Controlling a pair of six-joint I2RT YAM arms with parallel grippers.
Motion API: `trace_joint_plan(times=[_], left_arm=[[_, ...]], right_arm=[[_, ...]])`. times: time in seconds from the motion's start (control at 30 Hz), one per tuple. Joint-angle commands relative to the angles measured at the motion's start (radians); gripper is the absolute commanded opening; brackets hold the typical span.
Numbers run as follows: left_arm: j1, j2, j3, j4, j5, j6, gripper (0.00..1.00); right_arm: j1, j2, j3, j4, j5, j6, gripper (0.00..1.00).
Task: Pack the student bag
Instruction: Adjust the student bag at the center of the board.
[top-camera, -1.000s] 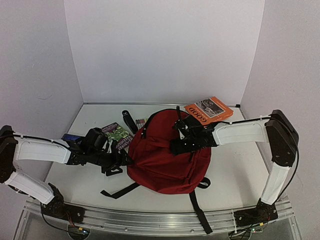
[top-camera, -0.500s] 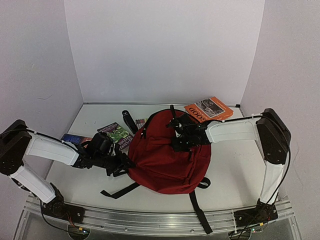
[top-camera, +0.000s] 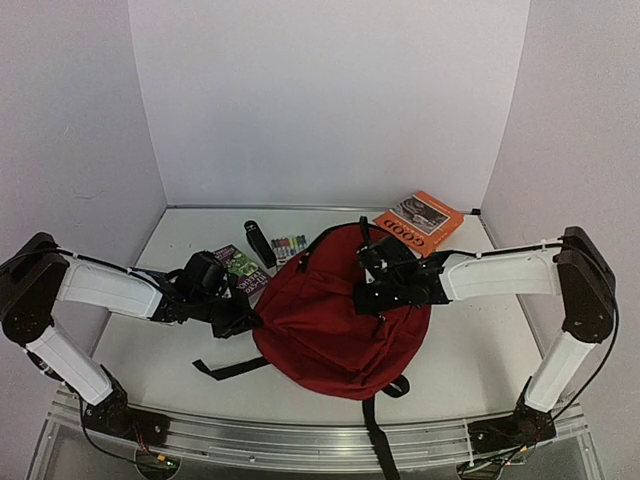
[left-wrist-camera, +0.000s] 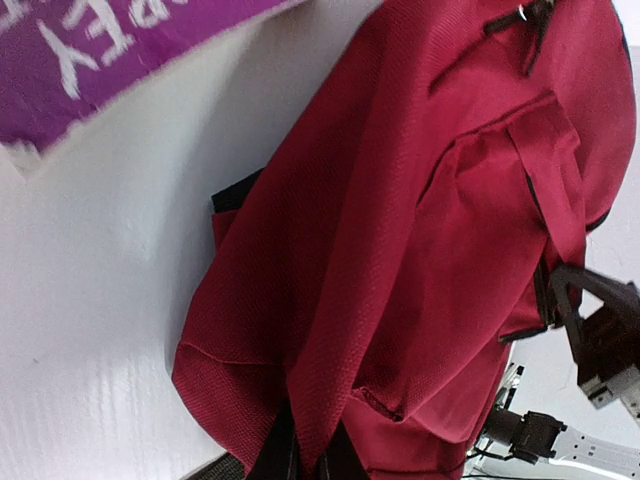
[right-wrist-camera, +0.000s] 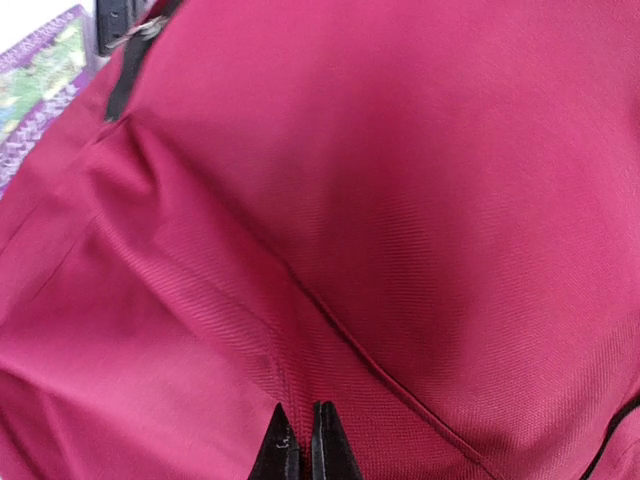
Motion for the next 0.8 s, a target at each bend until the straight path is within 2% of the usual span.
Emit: trace_joint_plan(times=[0.0, 0.13, 0.47, 0.5, 0.53, 0.67, 0.7, 0.77], left_arm=[[0.087, -0.002, 0.089, -0.021, 0.002, 0.096, 0.00], [0.136, 0.053, 0.210, -0.110, 0.031, 0.200, 0.00], [0.201, 0.182, 0.386, -0.101, 0.109, 0.307, 0.01], [0.203, 0.175, 0.382, -0.103, 0.107, 0.310, 0.04], [0.207, 0.157, 0.370, -0.106, 0.093, 0.305, 0.13], [0.212, 0.052, 0.286, -0.127, 0.052, 0.287, 0.53], [0.212, 0.025, 0.267, -0.142, 0.047, 0.282, 0.59], [0.212, -0.024, 0.223, -0.174, 0.047, 0.274, 0.66]], right_arm=[[0.068, -0.090, -0.051, 0.053, -0.048, 0.148, 0.00], [0.110, -0.109, -0.084, 0.101, -0.036, 0.263, 0.00], [0.155, -0.111, -0.180, 0.270, 0.016, 0.477, 0.02], [0.155, -0.112, -0.183, 0.268, 0.025, 0.480, 0.06], [0.155, -0.119, -0.185, 0.263, 0.041, 0.476, 0.15], [0.154, -0.174, -0.183, 0.215, 0.102, 0.421, 0.58], [0.154, -0.190, -0.183, 0.203, 0.115, 0.404, 0.66], [0.154, -0.209, -0.174, 0.176, 0.136, 0.366, 0.74]])
